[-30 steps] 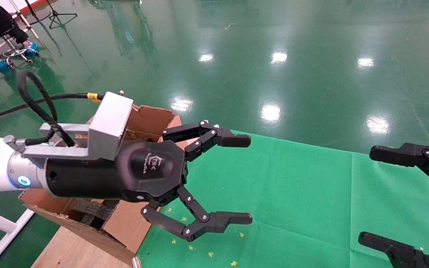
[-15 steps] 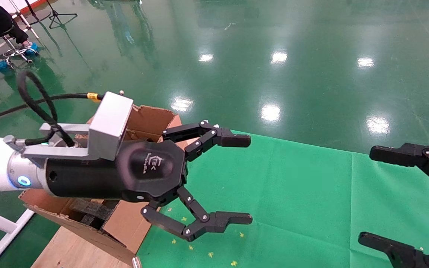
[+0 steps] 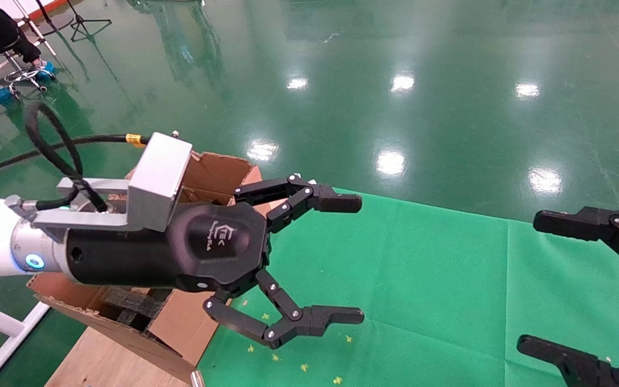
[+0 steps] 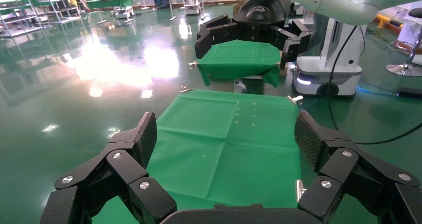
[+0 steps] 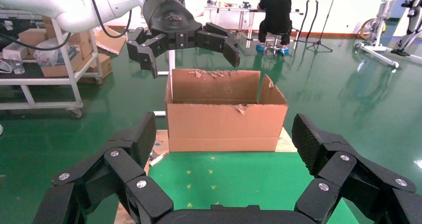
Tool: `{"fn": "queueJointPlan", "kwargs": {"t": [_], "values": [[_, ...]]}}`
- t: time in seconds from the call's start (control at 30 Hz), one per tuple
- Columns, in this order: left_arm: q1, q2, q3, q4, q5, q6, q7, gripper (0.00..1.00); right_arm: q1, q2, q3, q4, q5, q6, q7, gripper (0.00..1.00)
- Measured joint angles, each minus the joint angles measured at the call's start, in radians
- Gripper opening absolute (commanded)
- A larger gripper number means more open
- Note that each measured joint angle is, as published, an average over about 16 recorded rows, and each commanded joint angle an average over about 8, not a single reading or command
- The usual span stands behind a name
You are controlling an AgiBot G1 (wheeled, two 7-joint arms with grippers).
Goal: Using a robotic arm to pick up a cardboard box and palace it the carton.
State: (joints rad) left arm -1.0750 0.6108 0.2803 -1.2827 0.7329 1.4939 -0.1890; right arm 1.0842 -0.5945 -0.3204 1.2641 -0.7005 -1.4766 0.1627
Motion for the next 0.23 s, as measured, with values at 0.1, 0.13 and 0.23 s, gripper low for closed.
{"fn": "queueJointPlan", "kwargs": {"t": [0.1, 0.13, 0.23], "values": [[0.0, 0.0, 0.0, 0.0, 0.0, 0.0, 0.0, 1.0, 0.0, 0.0, 0.0, 0.0, 0.0, 0.0, 0.0, 1.0], [0.0, 0.0, 0.0, 0.0, 0.0, 0.0, 0.0, 1.0, 0.0, 0.0, 0.0, 0.0, 0.0, 0.0, 0.0, 1.0], [0.0, 0.0, 0.0, 0.0, 0.0, 0.0, 0.0, 1.0, 0.0, 0.0, 0.0, 0.0, 0.0, 0.0, 0.0, 1.0]]}}
